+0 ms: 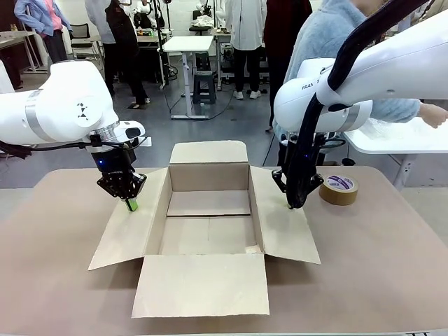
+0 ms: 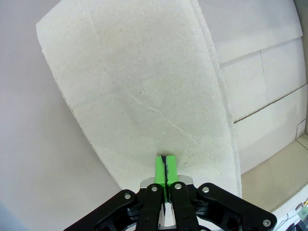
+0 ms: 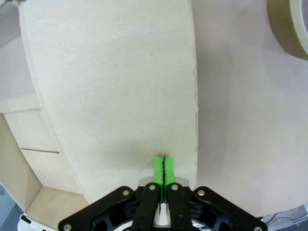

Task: Wrap the clocks to prevent damage.
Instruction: Once the human has placed the objects inside and stepped back, release both hands from the side flaps of the Package Box.

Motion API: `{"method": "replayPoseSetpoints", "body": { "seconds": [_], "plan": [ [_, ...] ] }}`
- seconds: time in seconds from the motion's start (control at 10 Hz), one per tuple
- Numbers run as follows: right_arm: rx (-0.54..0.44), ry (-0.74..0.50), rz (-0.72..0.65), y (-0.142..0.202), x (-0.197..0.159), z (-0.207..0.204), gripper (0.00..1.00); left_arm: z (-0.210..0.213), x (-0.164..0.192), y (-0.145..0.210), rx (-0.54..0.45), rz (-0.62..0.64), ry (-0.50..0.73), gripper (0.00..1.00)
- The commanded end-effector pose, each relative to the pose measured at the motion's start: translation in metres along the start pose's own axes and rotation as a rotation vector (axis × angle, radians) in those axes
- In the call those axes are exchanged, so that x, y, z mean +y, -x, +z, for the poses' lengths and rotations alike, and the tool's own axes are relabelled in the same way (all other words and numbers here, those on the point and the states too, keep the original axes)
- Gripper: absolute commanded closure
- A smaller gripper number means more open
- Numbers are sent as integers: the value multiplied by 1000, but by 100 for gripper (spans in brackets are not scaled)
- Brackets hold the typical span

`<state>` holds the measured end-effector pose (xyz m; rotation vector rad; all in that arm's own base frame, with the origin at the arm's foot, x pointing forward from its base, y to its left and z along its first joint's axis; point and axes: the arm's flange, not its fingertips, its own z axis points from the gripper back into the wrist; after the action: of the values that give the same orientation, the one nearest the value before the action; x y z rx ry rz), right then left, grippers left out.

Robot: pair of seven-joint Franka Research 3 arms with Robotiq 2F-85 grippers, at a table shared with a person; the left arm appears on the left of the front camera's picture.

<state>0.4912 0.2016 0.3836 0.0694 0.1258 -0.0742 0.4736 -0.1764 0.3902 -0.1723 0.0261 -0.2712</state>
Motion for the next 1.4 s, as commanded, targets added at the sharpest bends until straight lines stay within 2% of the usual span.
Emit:
{"method": "replayPoseSetpoints", "body": {
  "seconds": [0.0, 1.3],
  "plan": [
    [0, 0, -6, 1, 1, 1, 100, -2, 1, 1, 2, 0, -3, 100],
    [0, 0, -6, 1, 1, 1, 100, -2, 1, 1, 2, 0, -3, 100]
  ]
}}
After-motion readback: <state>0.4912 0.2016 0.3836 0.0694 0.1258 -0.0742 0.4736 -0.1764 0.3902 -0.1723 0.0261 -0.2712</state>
